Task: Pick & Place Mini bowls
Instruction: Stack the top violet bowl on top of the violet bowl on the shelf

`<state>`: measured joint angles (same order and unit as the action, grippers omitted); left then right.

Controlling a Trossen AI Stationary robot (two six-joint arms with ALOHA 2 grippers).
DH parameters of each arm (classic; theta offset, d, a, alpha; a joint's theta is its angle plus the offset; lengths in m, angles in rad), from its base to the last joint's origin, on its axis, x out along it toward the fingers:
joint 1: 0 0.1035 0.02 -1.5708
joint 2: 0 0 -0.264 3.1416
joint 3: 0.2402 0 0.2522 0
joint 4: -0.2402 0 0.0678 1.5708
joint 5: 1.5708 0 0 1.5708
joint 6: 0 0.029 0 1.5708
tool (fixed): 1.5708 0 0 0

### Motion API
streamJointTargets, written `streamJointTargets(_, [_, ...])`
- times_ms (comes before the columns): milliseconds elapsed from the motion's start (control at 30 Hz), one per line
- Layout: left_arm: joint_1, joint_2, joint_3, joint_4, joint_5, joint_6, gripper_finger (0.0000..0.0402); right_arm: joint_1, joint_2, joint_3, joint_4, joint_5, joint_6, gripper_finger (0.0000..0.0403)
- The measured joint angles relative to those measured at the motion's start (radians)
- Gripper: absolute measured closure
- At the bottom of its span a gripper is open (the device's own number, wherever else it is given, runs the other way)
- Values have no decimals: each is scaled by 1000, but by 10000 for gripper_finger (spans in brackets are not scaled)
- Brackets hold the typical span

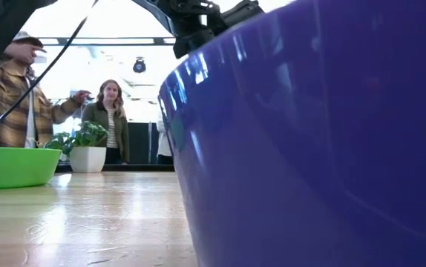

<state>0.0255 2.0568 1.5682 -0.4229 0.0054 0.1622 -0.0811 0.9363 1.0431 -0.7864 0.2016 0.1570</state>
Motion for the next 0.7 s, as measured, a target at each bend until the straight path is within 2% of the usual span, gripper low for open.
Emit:
streamJointTargets(367, [0, -195, -58, -20, -208, 49, 337, 41, 39, -40, 16, -50, 0, 371])
streamJointTargets(567, [0, -380, -205, 41, -370, 50, 337, 98, 97, -88, 15, -54, -3, 371])
streamJointTargets(700, [1, -520, -319, 112, -403, 48, 337, 125, 137, -107, 20, -59, 21, 371])
